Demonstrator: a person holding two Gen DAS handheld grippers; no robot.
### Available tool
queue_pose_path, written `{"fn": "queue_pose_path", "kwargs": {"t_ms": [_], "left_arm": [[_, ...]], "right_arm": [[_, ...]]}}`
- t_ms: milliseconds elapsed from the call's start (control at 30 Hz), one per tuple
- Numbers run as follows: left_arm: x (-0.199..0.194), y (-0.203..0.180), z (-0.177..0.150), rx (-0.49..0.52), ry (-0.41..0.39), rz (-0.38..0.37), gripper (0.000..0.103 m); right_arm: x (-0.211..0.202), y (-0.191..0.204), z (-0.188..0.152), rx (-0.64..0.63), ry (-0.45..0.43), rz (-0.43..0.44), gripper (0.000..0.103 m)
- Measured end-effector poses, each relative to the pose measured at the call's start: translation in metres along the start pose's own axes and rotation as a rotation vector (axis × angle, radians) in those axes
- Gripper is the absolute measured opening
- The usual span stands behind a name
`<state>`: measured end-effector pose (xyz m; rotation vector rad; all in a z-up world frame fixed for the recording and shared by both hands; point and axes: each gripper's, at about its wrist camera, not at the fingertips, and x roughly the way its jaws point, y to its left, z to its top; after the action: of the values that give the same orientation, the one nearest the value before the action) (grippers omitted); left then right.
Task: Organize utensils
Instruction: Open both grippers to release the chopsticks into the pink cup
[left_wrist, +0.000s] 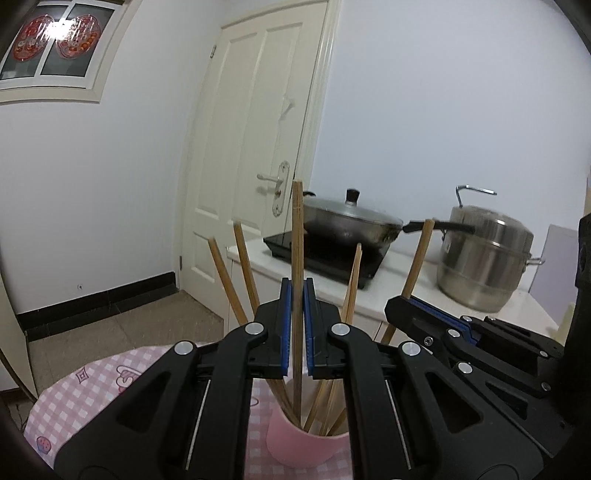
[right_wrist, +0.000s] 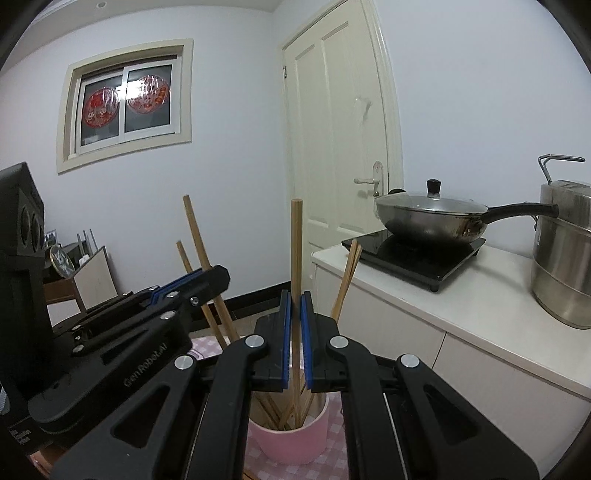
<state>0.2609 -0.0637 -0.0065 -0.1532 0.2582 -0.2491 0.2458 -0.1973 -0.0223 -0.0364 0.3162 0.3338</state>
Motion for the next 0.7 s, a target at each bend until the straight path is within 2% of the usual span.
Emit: {"fn": "queue_pose_path", "kwargs": {"t_ms": [200,467,700], "left_arm": [[0.005,0.004,-0.008,-0.004,0.068,-0.019,0.007],[-0.001,0.002,-0.008,0.011,0.082,-0.029,0.007],[-0.003,0.006,-0.007,0.005,0.127,-0.024,0.007]], "right_arm": [[0.0,0.001,-0.007,0.002,0.03,-0.007,0.004],[-0.004,0.0,-0.017,0.022,0.051,-0.028,0.004],[-0.01,0.0,-0.024,0.03,0.057,-0.046,0.004]]}}
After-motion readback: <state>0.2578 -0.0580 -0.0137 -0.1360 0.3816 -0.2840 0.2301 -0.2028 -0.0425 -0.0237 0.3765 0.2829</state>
